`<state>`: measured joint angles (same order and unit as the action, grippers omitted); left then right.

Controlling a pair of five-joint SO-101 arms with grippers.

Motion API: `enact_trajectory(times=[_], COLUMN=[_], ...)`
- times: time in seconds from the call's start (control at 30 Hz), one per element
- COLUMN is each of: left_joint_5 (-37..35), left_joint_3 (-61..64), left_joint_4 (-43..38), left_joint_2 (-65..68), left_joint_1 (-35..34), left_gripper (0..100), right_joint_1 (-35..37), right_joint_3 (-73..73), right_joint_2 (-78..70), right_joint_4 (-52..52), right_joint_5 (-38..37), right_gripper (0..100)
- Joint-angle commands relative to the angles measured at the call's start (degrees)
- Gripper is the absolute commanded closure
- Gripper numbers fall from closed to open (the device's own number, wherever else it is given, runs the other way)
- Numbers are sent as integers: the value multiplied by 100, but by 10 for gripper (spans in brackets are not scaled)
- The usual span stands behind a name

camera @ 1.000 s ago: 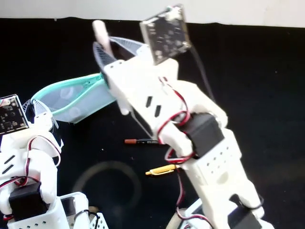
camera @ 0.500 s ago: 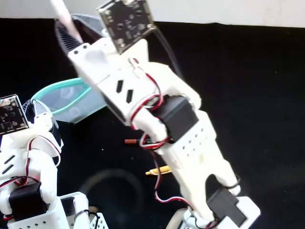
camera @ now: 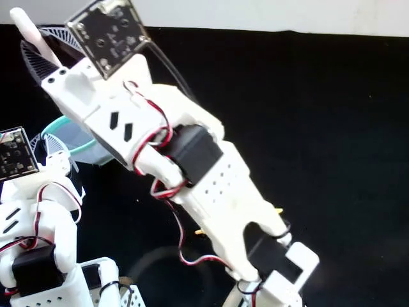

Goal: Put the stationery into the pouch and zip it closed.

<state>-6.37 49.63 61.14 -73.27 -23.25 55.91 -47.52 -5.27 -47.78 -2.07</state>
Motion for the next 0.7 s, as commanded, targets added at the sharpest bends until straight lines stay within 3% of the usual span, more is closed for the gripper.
enact_trajectory(times=[0.0,0.47,0.67], left_joint_5=[-18,-18,-18], left_joint_3=[101,101,101], left_joint_4=[53,62,53], left_joint_2=[22,22,22], left_joint_1=[-4,-4,-4], left_gripper=[993,993,993], right_joint_1=[75,31,-40], right_joint_3=[-268,-207,-207], right_joint_2=[-48,-611,-620], right_joint_4=[119,84,-629], right_joint_5=[-79,-79,-79], right_gripper=[993,993,993])
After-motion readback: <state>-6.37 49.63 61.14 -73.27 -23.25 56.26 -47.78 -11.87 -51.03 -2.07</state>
